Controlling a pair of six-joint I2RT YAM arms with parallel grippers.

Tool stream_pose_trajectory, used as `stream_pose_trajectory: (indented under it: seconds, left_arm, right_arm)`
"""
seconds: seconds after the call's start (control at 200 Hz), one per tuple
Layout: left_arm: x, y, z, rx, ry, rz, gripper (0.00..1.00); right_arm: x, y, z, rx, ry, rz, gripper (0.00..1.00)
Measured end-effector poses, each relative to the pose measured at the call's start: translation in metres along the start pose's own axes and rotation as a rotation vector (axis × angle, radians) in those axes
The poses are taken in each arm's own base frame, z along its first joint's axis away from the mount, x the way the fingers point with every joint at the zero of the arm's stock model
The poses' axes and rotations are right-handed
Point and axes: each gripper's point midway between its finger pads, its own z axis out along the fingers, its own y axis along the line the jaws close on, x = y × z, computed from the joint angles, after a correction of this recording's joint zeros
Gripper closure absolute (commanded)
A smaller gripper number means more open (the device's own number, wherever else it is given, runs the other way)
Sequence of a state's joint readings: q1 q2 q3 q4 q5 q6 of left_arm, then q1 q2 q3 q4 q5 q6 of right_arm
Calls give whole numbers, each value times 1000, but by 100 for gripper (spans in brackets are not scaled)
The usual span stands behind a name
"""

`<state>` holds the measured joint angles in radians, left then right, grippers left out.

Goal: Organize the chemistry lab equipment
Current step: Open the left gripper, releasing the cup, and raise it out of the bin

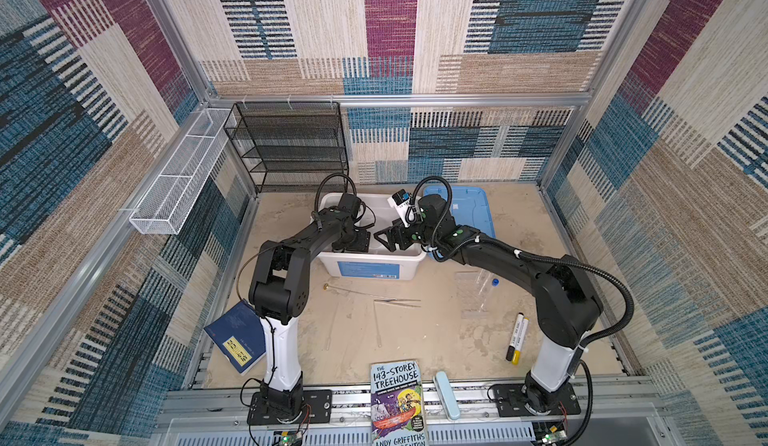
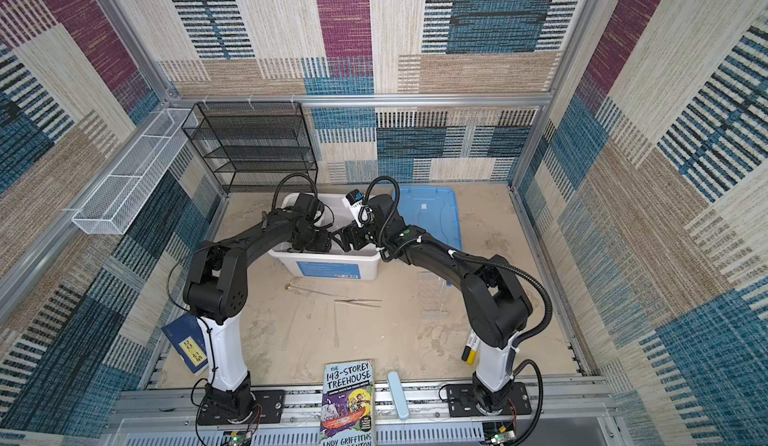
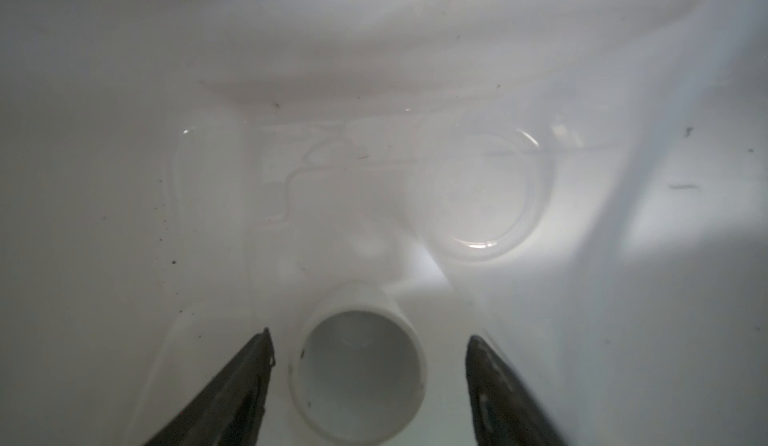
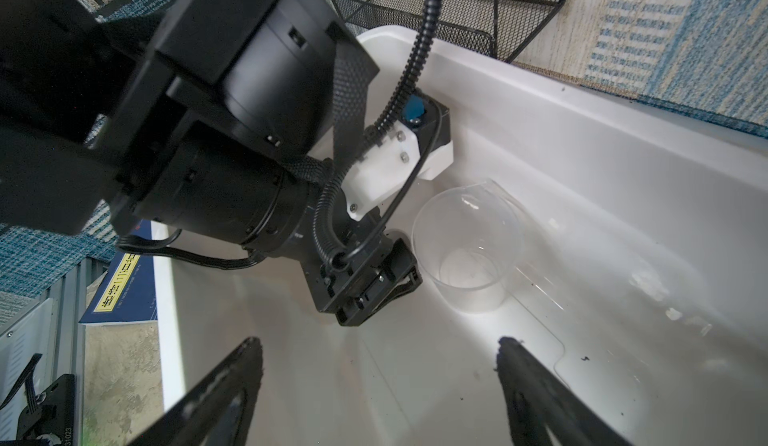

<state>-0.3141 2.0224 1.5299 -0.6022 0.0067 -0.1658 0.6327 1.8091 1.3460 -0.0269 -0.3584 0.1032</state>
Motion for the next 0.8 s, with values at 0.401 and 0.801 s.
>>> stream_pose_trajectory:
  seconds: [0.401, 0.801]
  left_arm:
    - [-24, -5, -64, 24, -146, 1, 0]
    - [-40, -9, -184, 44, -431, 157, 1]
  right_arm:
    - [-29, 16, -33, -12, -90, -34, 10]
    - [-59, 39, -91, -10, -245, -135, 0]
